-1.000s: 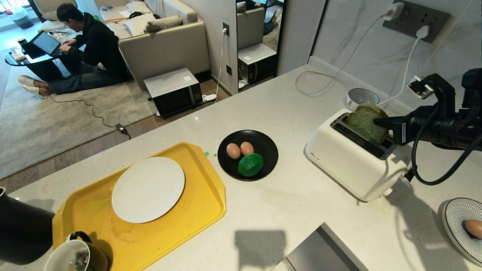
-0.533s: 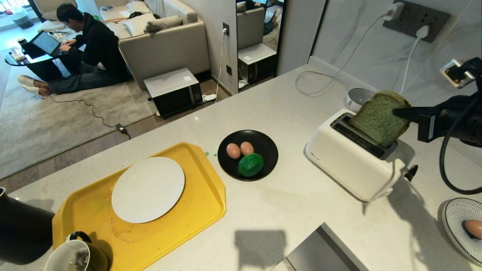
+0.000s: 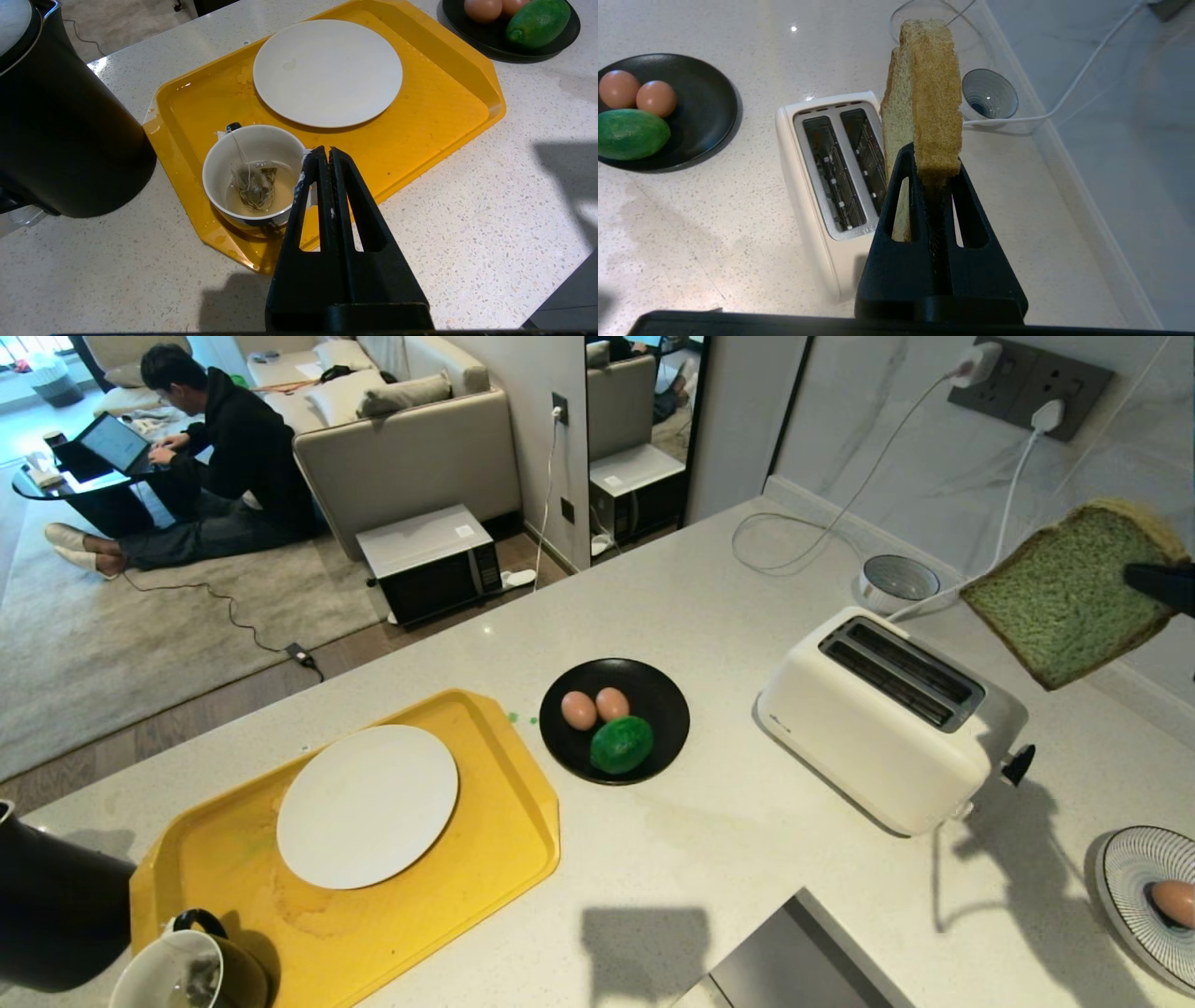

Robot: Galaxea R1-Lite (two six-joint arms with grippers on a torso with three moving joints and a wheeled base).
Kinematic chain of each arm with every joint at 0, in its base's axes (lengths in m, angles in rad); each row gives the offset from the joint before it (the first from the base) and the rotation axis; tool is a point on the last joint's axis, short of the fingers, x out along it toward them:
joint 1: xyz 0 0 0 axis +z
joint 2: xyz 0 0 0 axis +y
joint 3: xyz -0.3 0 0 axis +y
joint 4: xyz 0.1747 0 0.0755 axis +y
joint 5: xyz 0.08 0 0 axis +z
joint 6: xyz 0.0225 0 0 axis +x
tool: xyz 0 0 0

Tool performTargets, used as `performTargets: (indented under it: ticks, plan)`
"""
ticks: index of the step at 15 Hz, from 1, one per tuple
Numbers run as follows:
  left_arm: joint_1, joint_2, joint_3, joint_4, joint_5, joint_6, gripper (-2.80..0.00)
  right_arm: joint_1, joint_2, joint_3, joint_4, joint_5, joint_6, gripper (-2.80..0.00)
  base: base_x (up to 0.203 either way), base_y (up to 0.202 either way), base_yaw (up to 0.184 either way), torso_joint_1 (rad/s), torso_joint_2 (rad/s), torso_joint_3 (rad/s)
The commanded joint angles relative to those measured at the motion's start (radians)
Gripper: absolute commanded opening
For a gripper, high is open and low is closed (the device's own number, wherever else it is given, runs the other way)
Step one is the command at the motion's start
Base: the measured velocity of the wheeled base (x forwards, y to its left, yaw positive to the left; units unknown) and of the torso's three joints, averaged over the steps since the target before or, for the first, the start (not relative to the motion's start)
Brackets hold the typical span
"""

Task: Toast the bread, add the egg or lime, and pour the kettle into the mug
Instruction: Put the baked bread on a plate

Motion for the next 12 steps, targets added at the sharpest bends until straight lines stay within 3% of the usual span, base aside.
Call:
performTargets:
  ticks: [1,6,12]
  plan:
    - [0.000,0.001,0.000,-0.001,0.000,0.000,-2.80,0.000,-0.059,0.019,-0.002,-0.010,-0.001,-2.80,0.000,0.000,0.000,0.000,0.00,0.000]
    - [0.000,0.001,0.000,-0.001,0.000,0.000,-2.80,0.000,-0.066,0.030,-0.002,-0.025,-0.004,-2.80,0.001,-0.002,0.012,-0.001,0.00,0.001]
    - [0.000,0.001,0.000,-0.001,0.000,0.000,-2.80,0.000,-0.059,0.041,-0.002,-0.021,-0.007,-2.80,0.001,-0.007,0.163,0.000,0.00,0.002]
